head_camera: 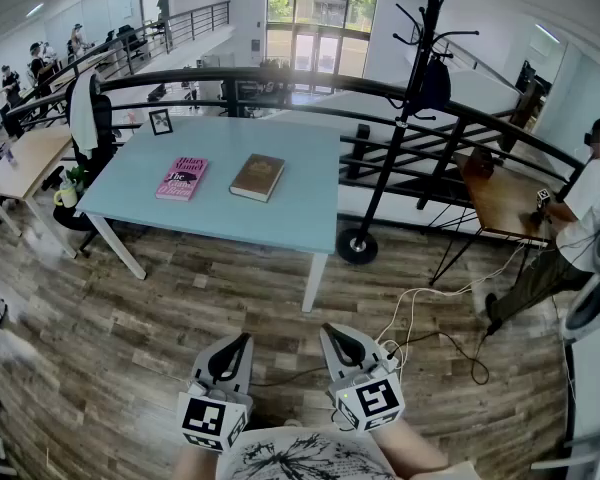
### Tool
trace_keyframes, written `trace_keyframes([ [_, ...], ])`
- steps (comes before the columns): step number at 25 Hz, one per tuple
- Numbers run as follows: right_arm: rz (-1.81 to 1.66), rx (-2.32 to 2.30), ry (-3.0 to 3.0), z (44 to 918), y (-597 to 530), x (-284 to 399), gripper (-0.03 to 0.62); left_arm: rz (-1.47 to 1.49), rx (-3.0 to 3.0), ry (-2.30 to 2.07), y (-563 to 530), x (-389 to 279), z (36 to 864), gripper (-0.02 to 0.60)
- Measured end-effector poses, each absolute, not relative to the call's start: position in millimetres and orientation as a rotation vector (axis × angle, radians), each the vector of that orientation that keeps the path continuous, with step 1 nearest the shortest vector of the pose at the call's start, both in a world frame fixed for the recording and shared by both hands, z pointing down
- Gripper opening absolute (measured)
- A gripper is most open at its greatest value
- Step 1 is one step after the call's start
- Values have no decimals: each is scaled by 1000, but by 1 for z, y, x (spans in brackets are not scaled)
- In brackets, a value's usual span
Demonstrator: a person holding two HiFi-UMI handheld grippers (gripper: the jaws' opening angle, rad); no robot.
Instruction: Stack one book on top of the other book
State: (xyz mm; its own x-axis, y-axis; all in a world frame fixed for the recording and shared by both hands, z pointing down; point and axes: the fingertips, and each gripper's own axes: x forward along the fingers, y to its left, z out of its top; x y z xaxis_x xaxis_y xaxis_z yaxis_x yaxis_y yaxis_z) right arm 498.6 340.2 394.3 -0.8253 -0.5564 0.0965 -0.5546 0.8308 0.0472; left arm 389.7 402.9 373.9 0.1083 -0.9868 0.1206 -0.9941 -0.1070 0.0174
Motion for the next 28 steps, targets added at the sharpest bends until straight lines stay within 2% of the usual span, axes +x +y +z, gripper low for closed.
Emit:
trace_keyframes([
  [16, 97, 917, -2893, 405, 313, 469, -8, 50, 2203, -2014, 367, 340, 382, 12],
  [21, 129, 925, -2867, 412, 295, 425, -8, 9, 2166, -2038, 360, 280, 396, 12],
  [28, 156, 950, -2874, 407, 260, 307, -8, 17, 2124, -2062, 328, 154, 379, 12],
])
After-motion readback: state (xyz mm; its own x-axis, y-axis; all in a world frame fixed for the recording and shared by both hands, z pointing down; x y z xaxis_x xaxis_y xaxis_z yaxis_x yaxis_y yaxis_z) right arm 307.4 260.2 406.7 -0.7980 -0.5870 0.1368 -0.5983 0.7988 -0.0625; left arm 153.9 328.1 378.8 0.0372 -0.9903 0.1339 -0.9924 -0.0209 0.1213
